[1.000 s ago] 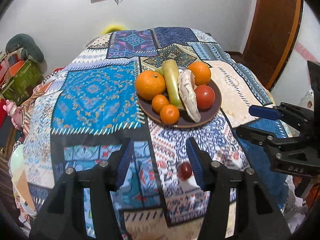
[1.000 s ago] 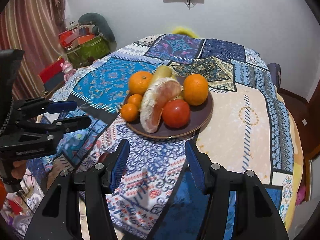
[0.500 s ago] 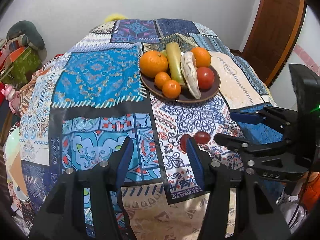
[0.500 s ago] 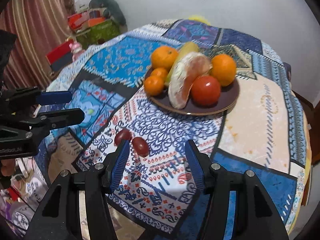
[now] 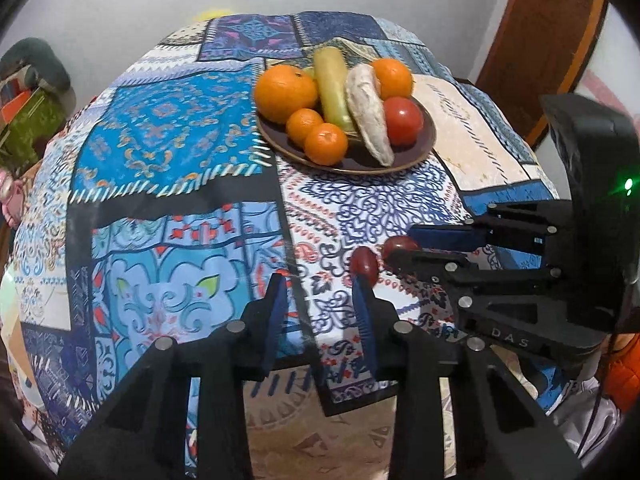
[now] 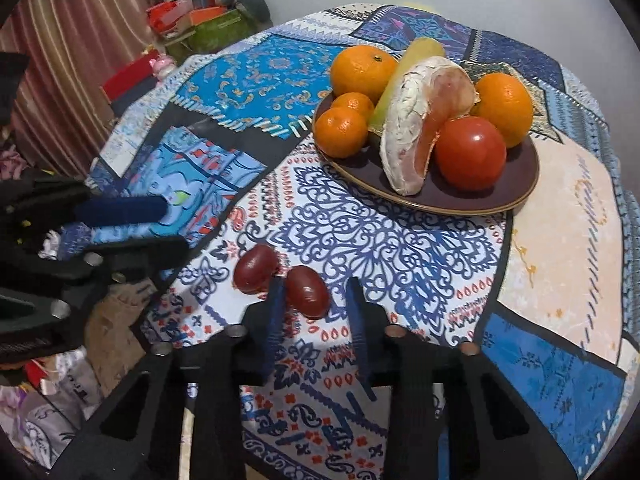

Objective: Organize fruits
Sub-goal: 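Grasp a dark red date with the left tool while the right tool grasps the other date, then carry both dates over the purple plate and release them onto it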

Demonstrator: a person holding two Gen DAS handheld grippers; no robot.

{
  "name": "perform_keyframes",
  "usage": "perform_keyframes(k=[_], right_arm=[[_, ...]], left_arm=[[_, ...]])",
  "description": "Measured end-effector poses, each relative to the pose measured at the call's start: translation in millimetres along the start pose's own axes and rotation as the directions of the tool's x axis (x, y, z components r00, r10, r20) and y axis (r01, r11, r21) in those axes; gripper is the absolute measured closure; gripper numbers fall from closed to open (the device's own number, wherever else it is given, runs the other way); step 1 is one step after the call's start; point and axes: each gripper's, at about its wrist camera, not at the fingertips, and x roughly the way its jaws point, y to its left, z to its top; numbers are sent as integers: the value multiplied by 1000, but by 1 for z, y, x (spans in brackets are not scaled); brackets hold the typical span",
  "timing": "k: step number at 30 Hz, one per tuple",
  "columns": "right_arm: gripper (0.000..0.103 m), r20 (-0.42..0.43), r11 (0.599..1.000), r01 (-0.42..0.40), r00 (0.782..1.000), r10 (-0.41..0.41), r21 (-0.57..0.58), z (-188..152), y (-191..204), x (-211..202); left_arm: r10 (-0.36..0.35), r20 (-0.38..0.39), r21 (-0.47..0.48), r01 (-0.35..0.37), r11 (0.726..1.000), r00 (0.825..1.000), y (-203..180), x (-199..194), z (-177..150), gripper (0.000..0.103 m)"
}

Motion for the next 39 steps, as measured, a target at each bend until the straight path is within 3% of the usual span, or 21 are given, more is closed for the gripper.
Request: perform_keyframes(k=[5,15,19,27,39], right_arm=[[83,12,1000,-8,1000,8,23,-1,-5,-5],[82,76,995,26,997,-33,94,-7,-38,-39],[82,88,992,52,994,-62,117,-10,-50,-46],[82,111,986,57,991,-75,154,-11,-64,-54],[82,184,984,75,977,-104,160,14,-79,-67]], left_arm=[[-36,-20,0,36,999,999,-9,10,6,71],[-3,-69,42,6,999,998,-26,34,11,71],[-25,-88,33,28,999,996,-27,39,10,85],[-7,-37,48,9,999,999,-29,26,18,85],[20,68,42,-23,999,997,-19,12,64,85]])
